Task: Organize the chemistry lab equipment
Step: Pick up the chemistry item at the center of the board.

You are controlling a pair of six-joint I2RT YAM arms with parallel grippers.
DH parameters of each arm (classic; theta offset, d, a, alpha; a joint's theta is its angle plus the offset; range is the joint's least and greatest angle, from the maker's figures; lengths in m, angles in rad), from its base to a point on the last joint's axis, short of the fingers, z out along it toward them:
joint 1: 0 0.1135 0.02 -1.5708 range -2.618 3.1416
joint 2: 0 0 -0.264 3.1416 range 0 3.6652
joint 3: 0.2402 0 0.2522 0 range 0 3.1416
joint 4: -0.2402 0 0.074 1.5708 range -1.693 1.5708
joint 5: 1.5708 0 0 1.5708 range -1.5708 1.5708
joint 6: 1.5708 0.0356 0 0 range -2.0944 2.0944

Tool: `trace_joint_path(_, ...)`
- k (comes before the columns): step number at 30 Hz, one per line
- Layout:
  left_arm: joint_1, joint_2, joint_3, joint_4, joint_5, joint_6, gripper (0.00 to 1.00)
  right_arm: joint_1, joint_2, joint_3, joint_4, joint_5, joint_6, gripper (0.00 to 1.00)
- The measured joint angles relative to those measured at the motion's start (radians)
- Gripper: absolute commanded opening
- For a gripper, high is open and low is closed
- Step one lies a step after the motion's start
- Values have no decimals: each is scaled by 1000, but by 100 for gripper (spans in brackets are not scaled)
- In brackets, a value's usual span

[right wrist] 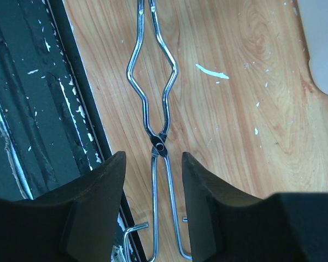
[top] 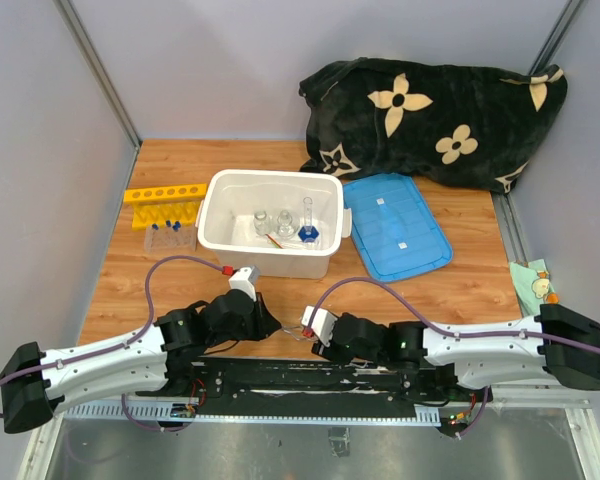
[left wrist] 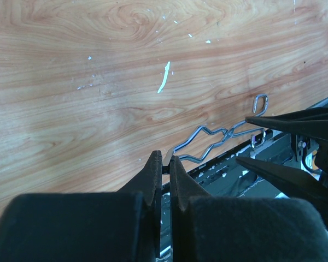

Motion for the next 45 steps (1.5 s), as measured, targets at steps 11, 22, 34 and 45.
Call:
trace_joint_path(11, 0, 0, 0, 0, 0, 0, 0, 0, 66, -37, 73, -8, -9, 46)
trace_joint_path(22, 0, 0, 0, 0, 2, 0, 0, -10, 106, -39, 125, -23, -18, 32)
trace_joint_path(34, 0, 0, 0, 0, 3, 0, 0, -27, 118, -39, 136, -21, -30, 7)
trace_joint_path(45, 0, -10, 8, -9, -2, 6, 89, -32, 118, -37, 114, -26, -31, 1)
